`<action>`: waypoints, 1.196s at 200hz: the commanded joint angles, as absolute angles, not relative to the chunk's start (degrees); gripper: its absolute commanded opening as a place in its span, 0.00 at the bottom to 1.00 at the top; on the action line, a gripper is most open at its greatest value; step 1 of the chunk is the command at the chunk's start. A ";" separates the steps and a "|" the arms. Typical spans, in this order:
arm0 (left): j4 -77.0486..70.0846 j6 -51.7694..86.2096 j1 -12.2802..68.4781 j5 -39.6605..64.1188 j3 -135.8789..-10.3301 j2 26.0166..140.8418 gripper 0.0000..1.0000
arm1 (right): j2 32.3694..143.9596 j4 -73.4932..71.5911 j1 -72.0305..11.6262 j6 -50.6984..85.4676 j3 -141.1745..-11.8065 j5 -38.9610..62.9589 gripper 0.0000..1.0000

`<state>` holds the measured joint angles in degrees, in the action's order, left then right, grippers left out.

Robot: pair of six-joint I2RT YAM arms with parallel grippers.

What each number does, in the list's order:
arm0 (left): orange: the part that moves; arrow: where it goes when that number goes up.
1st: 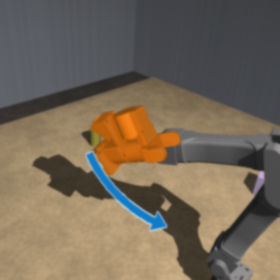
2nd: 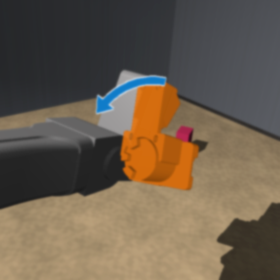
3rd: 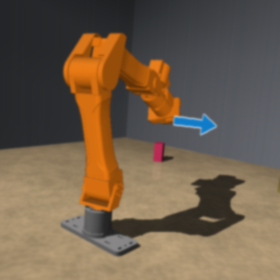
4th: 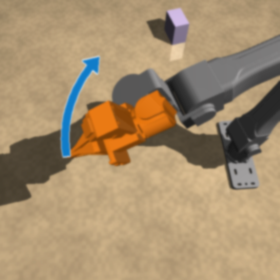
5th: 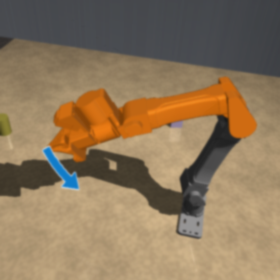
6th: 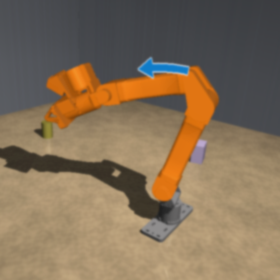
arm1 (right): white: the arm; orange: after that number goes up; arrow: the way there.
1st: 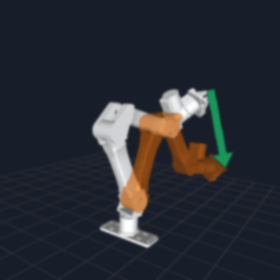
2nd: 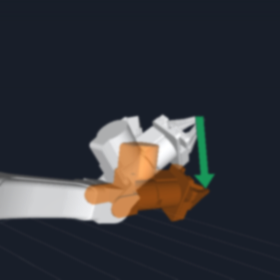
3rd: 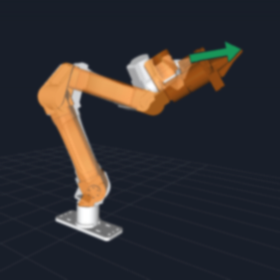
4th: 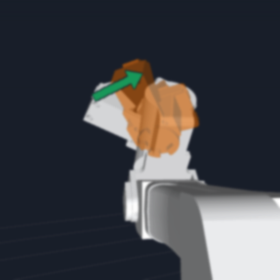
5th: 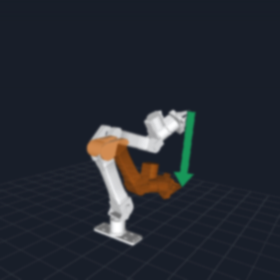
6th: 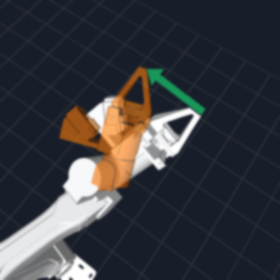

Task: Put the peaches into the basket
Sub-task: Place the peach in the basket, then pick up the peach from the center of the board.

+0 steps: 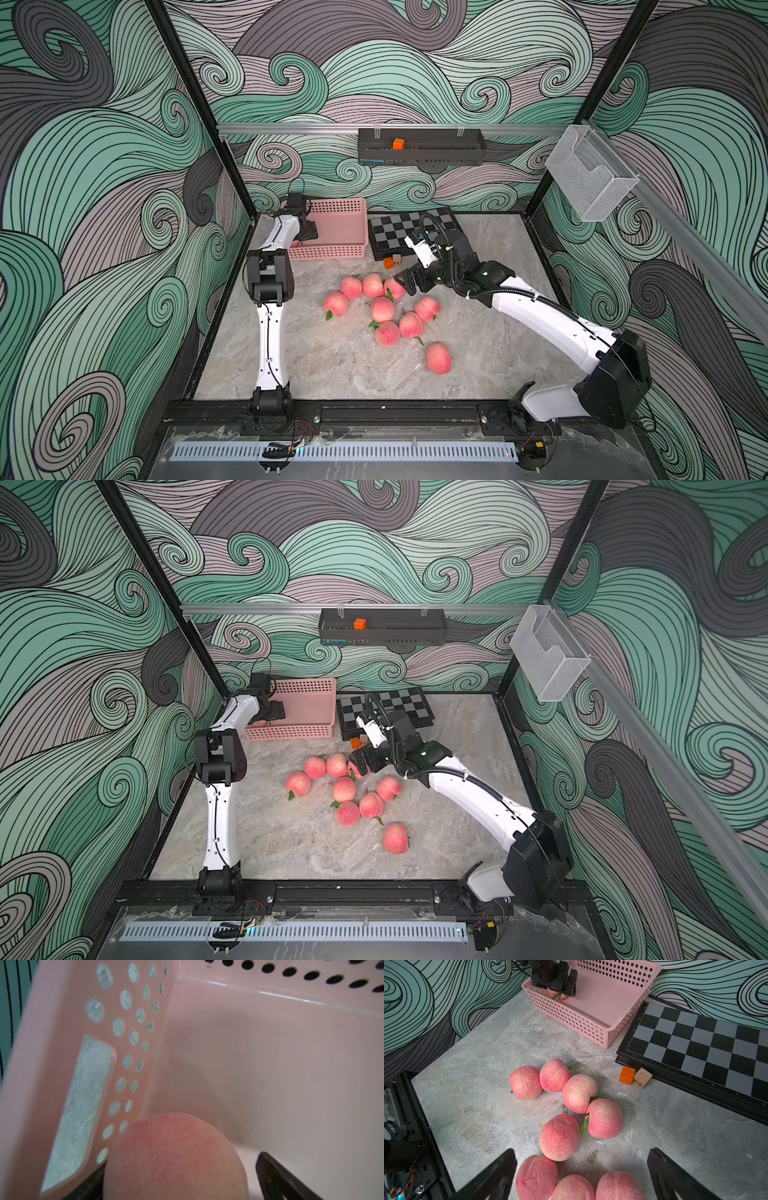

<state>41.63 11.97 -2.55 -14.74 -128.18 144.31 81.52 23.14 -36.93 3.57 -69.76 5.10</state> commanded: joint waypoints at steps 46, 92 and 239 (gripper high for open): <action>45.76 10.73 -1.86 -6.97 -123.31 126.69 0.99 | 77.34 32.61 -37.83 3.49 -75.04 2.75 0.99; 48.16 10.41 -1.24 -4.80 -117.59 116.79 0.99 | 73.01 36.29 -39.67 4.76 -72.99 0.87 0.99; 52.17 16.25 16.23 0.38 -82.31 87.47 0.99 | 55.21 39.81 -47.86 13.18 -55.09 -3.51 0.99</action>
<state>52.69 14.31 14.09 -1.91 -87.88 92.58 58.26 38.44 -46.72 10.09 -57.43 -1.39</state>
